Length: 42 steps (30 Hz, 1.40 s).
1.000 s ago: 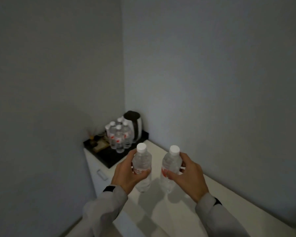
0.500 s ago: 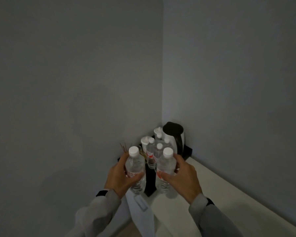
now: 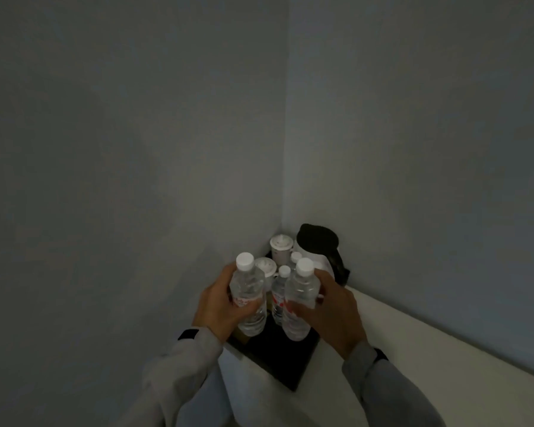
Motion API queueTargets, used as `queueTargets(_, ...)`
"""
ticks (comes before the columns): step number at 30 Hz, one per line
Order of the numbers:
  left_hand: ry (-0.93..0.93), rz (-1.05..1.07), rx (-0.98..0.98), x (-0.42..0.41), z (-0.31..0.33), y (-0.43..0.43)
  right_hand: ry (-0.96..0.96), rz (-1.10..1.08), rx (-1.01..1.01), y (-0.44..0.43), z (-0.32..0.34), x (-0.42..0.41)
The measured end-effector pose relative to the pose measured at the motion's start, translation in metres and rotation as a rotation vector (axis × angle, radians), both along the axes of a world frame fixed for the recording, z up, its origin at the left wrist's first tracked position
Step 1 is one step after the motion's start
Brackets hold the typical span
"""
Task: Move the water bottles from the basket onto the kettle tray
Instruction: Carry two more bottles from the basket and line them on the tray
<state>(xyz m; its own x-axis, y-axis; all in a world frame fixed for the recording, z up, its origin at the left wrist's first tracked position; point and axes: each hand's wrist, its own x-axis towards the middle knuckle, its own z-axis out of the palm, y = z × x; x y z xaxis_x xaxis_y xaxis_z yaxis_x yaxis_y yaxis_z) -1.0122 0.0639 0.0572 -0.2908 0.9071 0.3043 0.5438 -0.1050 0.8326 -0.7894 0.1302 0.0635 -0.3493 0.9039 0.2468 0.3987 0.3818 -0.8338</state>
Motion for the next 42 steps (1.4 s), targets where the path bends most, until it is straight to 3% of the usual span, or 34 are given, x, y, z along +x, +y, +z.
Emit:
queueTargets(9,0.020,-0.206,-0.056,-0.040,-0.007,0.041,-0.055,-0.343,0.015,-0.028,-0.005,-0.032)
queueTargets(26,-0.065,-0.404,-0.264,-0.038,-0.090,0.093,-0.035,-0.529,-0.165,-0.022,-0.067,-0.043)
queueTargets(42,0.061,-0.461,-0.211,-0.052,-0.135,0.120,-0.069,-0.692,-0.290,-0.008,-0.108,-0.088)
